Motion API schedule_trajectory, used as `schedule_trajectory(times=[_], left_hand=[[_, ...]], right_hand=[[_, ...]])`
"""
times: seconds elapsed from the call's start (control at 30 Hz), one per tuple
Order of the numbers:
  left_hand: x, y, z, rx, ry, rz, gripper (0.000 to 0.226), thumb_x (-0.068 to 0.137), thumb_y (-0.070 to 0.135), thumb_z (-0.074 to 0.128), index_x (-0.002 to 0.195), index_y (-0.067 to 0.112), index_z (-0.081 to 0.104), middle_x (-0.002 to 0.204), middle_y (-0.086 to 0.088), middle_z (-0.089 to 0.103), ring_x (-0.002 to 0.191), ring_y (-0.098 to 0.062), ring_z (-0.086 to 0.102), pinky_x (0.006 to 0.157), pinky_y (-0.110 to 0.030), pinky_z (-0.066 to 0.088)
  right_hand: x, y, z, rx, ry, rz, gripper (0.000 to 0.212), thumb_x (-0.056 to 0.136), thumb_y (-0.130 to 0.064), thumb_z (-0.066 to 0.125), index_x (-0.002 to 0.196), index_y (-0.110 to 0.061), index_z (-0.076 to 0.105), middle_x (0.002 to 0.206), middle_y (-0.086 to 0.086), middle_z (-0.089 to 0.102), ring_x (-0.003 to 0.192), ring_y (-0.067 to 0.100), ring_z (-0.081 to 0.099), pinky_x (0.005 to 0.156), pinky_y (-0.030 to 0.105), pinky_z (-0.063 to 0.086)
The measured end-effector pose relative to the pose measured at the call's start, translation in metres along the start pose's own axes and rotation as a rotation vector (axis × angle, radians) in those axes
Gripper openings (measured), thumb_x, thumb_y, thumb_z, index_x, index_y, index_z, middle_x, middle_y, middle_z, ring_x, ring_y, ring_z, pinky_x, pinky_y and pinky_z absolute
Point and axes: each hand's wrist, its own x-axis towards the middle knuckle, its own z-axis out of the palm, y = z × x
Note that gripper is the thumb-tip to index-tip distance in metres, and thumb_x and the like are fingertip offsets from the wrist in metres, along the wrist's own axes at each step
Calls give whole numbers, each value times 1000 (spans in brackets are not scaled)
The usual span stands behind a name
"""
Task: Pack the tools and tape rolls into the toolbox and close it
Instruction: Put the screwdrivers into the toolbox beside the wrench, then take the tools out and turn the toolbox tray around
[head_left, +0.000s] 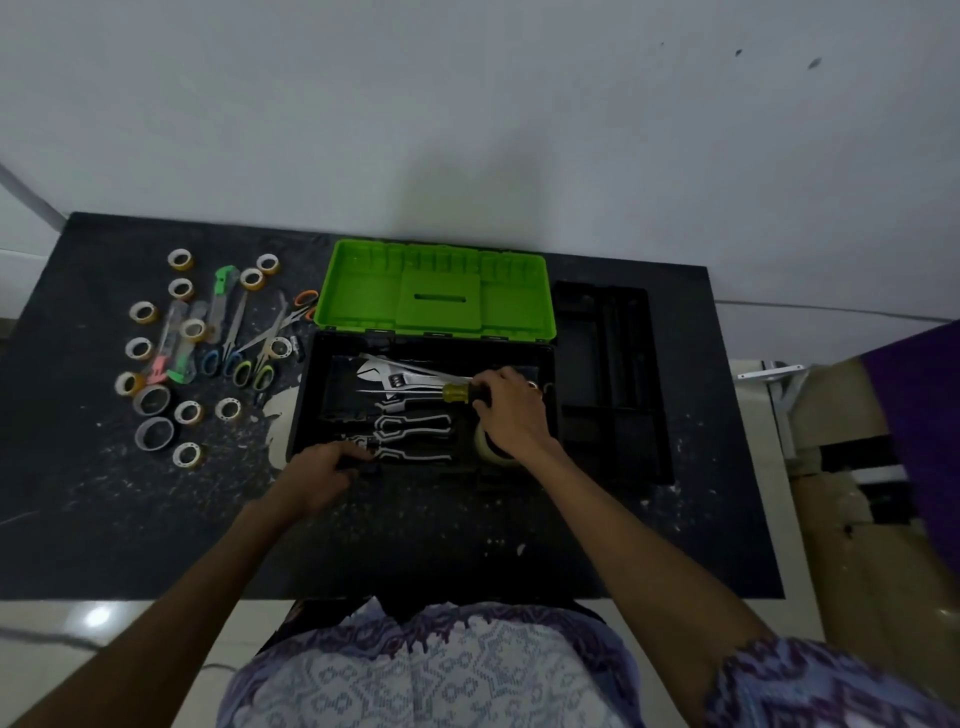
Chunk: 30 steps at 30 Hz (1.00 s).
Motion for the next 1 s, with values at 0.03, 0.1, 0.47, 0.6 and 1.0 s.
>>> schedule_trajectory(times=[0.03, 0.1, 0.47, 0.6, 1.0], left_hand=[[1, 2, 0, -7, -10, -10, 36, 88, 3, 57, 117, 21, 66, 120, -5, 66, 110, -22, 61, 93, -31, 45], [3, 7, 2, -5, -2, -23, 35, 88, 1, 56, 118, 16, 66, 119, -8, 66, 111, -24, 60, 92, -29, 43], [2, 10, 3, 39, -1, -29, 34, 90, 9, 56, 122, 18, 64, 124, -9, 63, 115, -24, 58, 95, -29, 43], [4, 13, -4, 62, -18, 21, 27, 91, 17, 58, 117, 20, 66, 120, -5, 66, 110, -21, 61, 91, -28, 45], [55, 133, -9, -97, 124, 302, 20, 89, 14, 59, 107, 18, 68, 104, -1, 72, 92, -18, 67, 80, -31, 51]], right_hand=[[0, -1, -1, 4, -2, -4, 32, 94, -24, 61, 126, -21, 58, 127, 4, 53, 117, 26, 53, 91, 37, 45], [-1, -2, -2, 7, -4, -7, 33, 94, -25, 62, 127, -21, 58, 127, 5, 53, 117, 26, 53, 91, 37, 44], [-8, -18, -3, 36, -27, 7, 33, 94, -27, 61, 126, -18, 58, 123, 8, 56, 112, 28, 58, 87, 38, 49], [-17, -20, -2, 22, -45, 55, 36, 95, -33, 59, 129, -21, 56, 125, 5, 54, 113, 26, 57, 89, 37, 49], [-37, 29, -44, 170, 114, 214, 30, 96, -31, 57, 125, -25, 58, 121, -1, 55, 113, 19, 56, 90, 39, 50]])
